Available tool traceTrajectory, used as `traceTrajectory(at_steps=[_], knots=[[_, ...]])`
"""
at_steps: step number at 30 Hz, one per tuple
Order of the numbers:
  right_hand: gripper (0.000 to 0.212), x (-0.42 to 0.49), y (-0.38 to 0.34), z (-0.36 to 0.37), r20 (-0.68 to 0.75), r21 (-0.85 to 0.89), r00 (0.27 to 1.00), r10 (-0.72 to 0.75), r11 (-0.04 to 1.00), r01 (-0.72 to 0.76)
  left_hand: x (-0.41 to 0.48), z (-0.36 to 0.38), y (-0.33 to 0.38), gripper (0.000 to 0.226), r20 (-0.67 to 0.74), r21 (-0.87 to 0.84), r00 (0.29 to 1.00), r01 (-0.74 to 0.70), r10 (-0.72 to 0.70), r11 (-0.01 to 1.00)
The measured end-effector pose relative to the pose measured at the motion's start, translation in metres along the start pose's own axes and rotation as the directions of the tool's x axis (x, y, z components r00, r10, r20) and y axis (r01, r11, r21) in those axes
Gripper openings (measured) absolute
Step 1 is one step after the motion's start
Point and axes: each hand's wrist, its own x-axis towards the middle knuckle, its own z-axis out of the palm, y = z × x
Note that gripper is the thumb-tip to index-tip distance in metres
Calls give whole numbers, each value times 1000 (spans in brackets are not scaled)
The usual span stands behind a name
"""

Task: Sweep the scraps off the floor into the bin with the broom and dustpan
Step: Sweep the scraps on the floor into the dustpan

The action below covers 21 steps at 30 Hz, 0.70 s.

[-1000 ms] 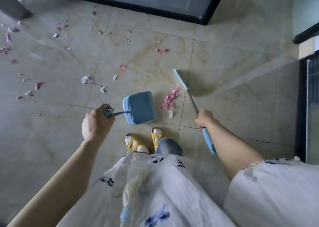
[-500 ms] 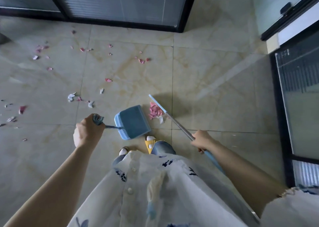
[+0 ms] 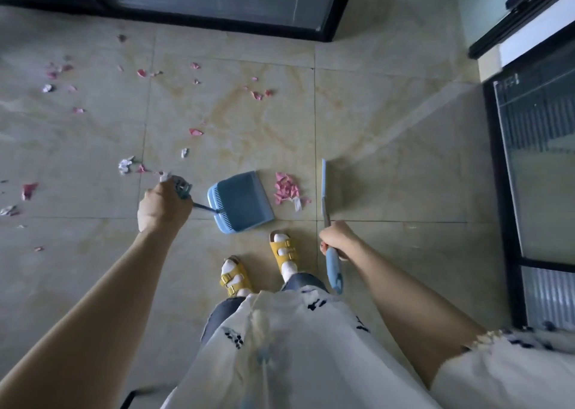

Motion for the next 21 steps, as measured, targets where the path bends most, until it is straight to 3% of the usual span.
traceTrajectory(at_steps=[6, 10, 14, 18, 21], knots=[[29, -34, -16, 54, 85, -242, 992, -96, 964, 114, 2, 3, -2, 32, -2, 22, 999, -33, 33, 999], [32, -61, -26, 68, 171, -292, 981, -92, 946, 140, -2, 7, -3, 32, -1, -2, 1000, -28, 28, 1000], [16, -79, -32, 72, 235, -337, 965, -116, 921, 193, -3, 8, -4, 32, 15, -27, 1000, -22, 22, 999], [9, -84, -36, 47, 264, -223, 961, -76, 965, 138, -11, 4, -9, 29, -4, -36, 999, -32, 32, 999], [22, -86, -51, 18, 245, -207, 968, -47, 973, 100, -14, 3, -11, 30, 0, -44, 999, -36, 36, 998]])
